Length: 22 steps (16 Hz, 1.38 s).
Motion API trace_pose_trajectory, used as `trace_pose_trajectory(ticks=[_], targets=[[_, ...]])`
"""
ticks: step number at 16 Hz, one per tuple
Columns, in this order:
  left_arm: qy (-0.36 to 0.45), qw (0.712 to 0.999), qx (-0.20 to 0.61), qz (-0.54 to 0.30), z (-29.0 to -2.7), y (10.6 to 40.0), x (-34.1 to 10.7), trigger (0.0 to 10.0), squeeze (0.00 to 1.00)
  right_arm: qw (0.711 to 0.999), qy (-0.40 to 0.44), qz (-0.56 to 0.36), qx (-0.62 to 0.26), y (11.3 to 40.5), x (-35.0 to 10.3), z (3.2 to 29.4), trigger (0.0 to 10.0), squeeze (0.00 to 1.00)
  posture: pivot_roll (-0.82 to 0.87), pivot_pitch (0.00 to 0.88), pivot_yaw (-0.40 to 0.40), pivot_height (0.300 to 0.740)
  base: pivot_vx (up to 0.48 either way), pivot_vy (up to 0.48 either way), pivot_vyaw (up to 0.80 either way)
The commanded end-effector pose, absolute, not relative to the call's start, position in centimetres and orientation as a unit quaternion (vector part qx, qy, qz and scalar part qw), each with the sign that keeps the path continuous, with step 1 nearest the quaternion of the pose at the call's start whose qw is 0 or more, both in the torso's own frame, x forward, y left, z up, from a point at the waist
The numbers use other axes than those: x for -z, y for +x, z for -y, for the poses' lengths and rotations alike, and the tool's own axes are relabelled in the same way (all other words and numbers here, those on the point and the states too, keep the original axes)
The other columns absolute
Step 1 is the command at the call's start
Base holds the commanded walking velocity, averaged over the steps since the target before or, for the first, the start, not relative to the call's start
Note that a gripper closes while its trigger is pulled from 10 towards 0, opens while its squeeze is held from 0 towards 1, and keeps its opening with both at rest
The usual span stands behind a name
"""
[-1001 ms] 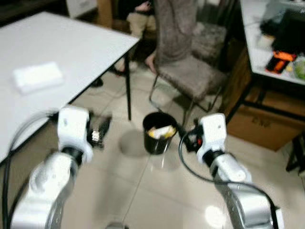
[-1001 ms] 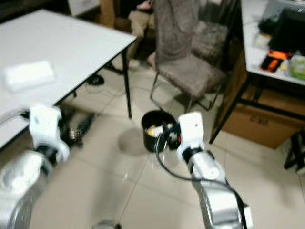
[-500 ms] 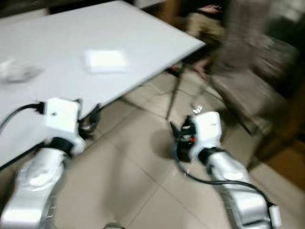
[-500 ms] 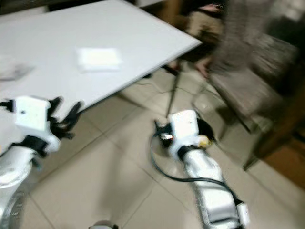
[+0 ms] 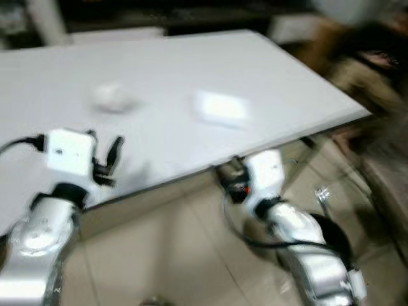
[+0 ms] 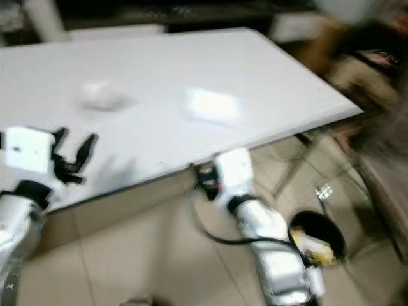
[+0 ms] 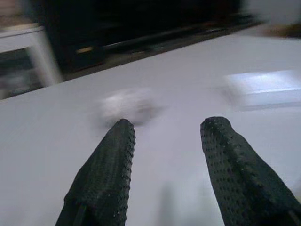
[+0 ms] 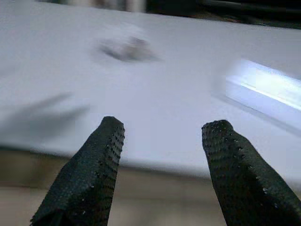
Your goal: Picking trash to rubbish bin
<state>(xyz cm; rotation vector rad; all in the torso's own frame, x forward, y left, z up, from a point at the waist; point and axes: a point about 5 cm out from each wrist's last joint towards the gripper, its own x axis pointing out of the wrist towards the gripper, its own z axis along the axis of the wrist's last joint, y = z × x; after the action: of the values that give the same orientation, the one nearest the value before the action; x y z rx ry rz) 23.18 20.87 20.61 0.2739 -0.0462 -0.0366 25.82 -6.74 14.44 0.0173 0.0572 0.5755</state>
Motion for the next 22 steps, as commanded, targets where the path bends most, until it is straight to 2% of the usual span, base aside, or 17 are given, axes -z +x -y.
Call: trace_pose_trajectory(ticks=[1, 3, 7, 13, 15, 19, 22], targets=[[0.135, 0.990, 0.029, 0.027, -20.2, 23.2, -20.7, 10.0, 0.00, 0.961, 0.002, -0.027, -0.274, 25.9, -14.2, 7.7, 10.0, 0.00, 0.17, 0.042, -0.109, 0.740, 0.409, 0.000, 0.80], [0.138, 0.990, 0.034, 0.020, -20.3, 23.3, -20.4, 10.0, 0.00, 0.962, 0.000, -0.024, -0.271, 25.9, -14.0, 7.7, 10.0, 0.00, 0.17, 0.033, -0.106, 0.740, 0.407, 0.000, 0.80], [0.131, 0.989, 0.064, 0.010, -19.6, 23.7, -19.6, 10.0, 0.00, 0.976, 0.007, -0.021, -0.218, 26.5, -14.1, 9.0, 10.0, 0.00, 0.15, 0.018, -0.085, 0.740, 0.405, 0.000, 0.00], [0.130, 0.985, 0.116, 0.009, -18.6, 25.6, -19.2, 10.0, 0.00, 0.991, 0.018, -0.004, -0.130, 26.0, -14.5, 11.7, 10.0, 0.00, 0.11, 0.011, -0.028, 0.740, 0.406, 0.000, -0.77], [0.129, 0.984, 0.126, 0.008, -18.5, 26.2, -19.0, 10.0, 0.00, 0.994, 0.016, -0.003, -0.108, 25.1, -14.4, 12.3, 10.0, 0.00, 0.09, 0.012, -0.014, 0.740, 0.405, 0.000, 0.00], [0.135, 0.985, 0.105, -0.016, -18.9, 27.0, -18.3, 10.0, 0.00, 0.994, 0.007, -0.010, -0.105, 24.8, -14.1, 12.6, 10.0, 0.00, 0.07, 0.014, -0.009, 0.740, 0.000, 0.000, 0.00], [0.092, 0.989, 0.101, -0.048, -19.6, 27.1, -16.7, 10.0, 0.00, 0.995, -0.007, -0.016, -0.103, 24.7, -13.6, 13.0, 10.0, 0.00, 0.06, 0.024, -0.012, 0.740, 0.000, 0.000, 0.00]])
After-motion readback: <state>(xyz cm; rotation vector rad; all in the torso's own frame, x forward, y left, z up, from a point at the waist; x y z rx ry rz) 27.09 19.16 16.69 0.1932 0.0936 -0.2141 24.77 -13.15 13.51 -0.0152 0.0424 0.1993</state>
